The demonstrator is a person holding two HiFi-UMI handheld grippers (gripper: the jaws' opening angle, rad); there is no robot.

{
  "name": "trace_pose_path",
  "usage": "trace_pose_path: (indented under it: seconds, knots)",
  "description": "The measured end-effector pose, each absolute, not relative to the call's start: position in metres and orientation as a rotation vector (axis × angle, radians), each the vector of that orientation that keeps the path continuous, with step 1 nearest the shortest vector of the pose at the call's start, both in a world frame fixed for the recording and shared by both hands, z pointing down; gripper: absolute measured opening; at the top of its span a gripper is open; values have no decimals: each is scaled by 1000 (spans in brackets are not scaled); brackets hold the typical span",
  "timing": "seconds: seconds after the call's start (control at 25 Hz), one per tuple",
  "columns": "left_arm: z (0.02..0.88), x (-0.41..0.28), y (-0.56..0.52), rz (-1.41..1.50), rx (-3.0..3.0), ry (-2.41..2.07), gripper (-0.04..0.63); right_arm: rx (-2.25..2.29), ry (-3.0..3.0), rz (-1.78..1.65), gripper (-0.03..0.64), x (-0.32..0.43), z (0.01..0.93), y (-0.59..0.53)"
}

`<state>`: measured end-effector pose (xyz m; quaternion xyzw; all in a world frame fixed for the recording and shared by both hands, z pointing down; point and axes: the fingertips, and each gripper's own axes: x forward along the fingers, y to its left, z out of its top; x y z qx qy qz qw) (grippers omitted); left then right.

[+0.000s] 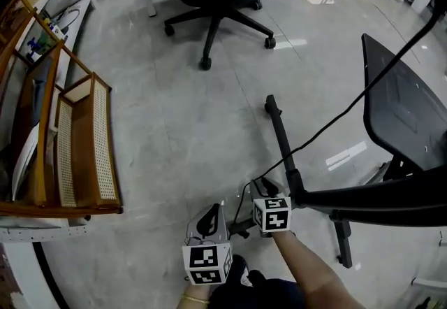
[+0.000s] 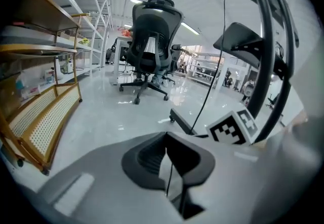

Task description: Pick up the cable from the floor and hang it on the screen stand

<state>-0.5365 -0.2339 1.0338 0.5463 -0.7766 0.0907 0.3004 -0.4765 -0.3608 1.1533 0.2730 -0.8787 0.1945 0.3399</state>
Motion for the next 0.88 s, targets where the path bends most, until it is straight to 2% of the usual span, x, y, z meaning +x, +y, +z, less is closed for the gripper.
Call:
trace_pose_path:
  seconds: [0.12,0.16,0.28,0.48,0.88]
  knots:
    - [1045,-537,-234,282,1489,-2056,8,738,-2293,471,111,-481,1170,-368]
    - [1046,-538,-232,300,1495,-2060,8,748,-2297,457,61,-482,1172,-369]
    - [1043,-539,-225,325,1477,-2075,8,736,-2306,452,23,-480,1169,-360]
    - [1008,-509,-215,346,1493,-2041,8,603,-2365,336,20,-474,1122,-314]
    - [861,-441,-186,331,1519,-2023,8,492,-2469,312,18,-437,947,-237]
